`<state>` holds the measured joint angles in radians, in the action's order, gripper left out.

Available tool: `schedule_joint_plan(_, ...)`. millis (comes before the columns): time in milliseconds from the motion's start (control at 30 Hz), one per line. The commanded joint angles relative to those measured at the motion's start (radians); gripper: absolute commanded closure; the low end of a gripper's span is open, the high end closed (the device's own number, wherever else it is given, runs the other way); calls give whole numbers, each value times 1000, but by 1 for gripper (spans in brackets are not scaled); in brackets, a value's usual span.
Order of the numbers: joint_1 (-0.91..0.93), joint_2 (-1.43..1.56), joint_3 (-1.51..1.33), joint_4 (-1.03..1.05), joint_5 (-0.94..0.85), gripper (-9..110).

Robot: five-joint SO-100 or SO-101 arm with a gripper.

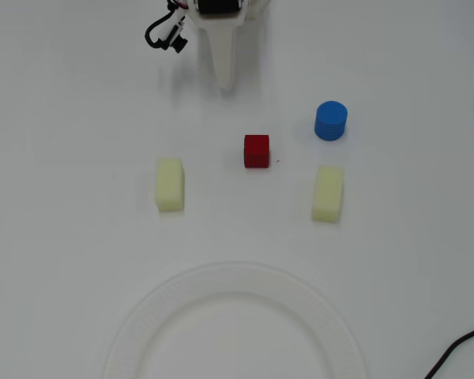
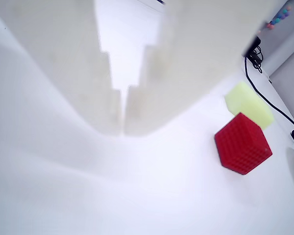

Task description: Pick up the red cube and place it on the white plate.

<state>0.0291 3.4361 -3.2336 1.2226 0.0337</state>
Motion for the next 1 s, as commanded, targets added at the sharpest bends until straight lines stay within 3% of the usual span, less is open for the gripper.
schedule_joint_plan(0,-17,8,54,-28,-29,102)
schedule_joint_plan(367,-23,-91,249,-25,29,102)
schedule_joint_plan(633,-32,-629,696,-6,129,101)
schedule_joint_plan(800,-95,-1008,1078,121,181,102)
schedule_joint_plan(967,-173,-1200,1230,144,169,97)
